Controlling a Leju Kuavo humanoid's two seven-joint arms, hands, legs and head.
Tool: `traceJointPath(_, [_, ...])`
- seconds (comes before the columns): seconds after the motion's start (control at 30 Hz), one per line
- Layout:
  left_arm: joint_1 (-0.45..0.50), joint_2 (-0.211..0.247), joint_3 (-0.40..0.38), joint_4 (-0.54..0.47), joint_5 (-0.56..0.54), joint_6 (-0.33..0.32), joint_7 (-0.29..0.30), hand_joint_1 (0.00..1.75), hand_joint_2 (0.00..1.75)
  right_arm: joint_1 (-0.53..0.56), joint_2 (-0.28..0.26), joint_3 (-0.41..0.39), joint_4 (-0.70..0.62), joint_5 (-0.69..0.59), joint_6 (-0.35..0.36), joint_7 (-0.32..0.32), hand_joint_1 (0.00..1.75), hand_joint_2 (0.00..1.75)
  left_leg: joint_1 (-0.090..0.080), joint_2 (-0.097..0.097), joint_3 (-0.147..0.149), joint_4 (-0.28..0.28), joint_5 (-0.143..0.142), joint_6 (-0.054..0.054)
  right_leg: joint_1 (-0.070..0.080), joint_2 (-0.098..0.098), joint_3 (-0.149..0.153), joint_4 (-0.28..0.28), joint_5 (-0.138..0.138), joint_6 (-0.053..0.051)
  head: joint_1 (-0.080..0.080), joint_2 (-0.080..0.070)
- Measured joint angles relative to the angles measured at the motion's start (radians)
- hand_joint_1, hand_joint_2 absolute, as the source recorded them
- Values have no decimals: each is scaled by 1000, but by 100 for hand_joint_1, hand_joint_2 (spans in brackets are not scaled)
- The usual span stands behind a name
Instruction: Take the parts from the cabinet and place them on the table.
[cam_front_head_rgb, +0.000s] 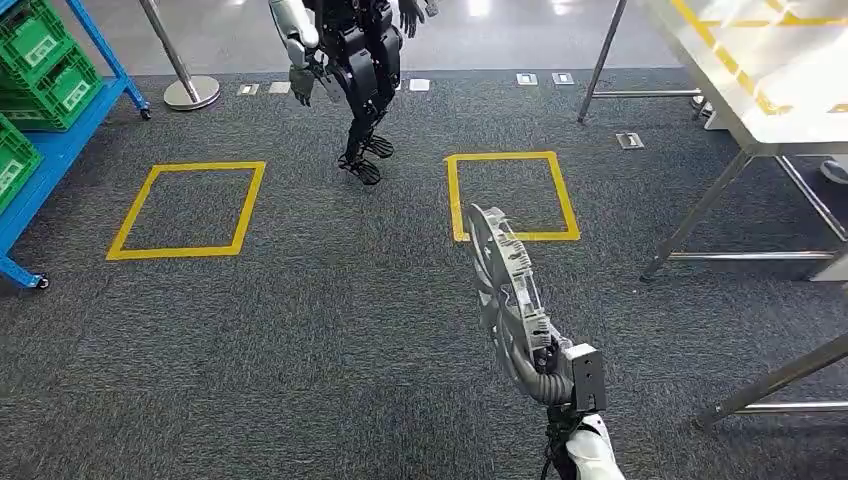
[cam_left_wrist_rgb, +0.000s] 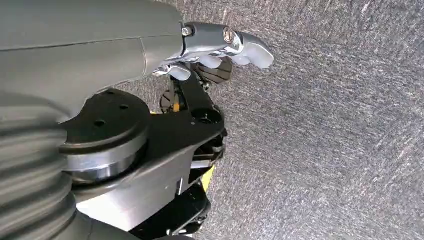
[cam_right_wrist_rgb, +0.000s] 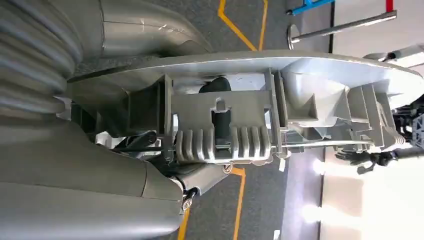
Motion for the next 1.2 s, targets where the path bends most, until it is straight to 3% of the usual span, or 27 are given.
traceJointPath(0.47, [-15, -2, 0, 0, 0, 15, -11, 0, 175, 21, -2, 0, -66, -23, 33, -4, 175, 175, 0, 0, 0, -1, 0, 0, 0, 0, 0, -1, 0, 0, 0, 0])
traceJointPath(0.63, [-12, -2, 0, 0, 8, 7, -16, 0, 175, 10, -2, 0, -66, 16, 13, 0, 175, 175, 0, 0, 0, -1, 0, 0, 0, 0, 1, -1, 0, 0, 0, 0])
traceJointPath(0.8, [-6, -2, 0, 0, 24, -1, -21, 0, 175, 14, -10, 24, -75, 162, -33, -28, 175, 175, 0, 0, 0, -1, 0, 0, 0, 0, 0, -1, 0, 0, 0, 0])
traceJointPath(0.93, [-4, -3, 0, 0, 22, -9, -21, 0, 175, 27, -42, 86, -110, 351, -109, 3, 175, 175, 0, 0, 0, -1, 0, 0, 0, 0, 1, -2, 0, 0, 0, 0])
traceJointPath(1.2, [-1, -3, 0, 0, 21, -11, -21, 0, 175, 40, -66, 125, -133, 372, -125, 8, 175, 175, 0, 0, 0, -1, 0, 0, 0, 0, 1, -2, 0, 0, 0, 0])
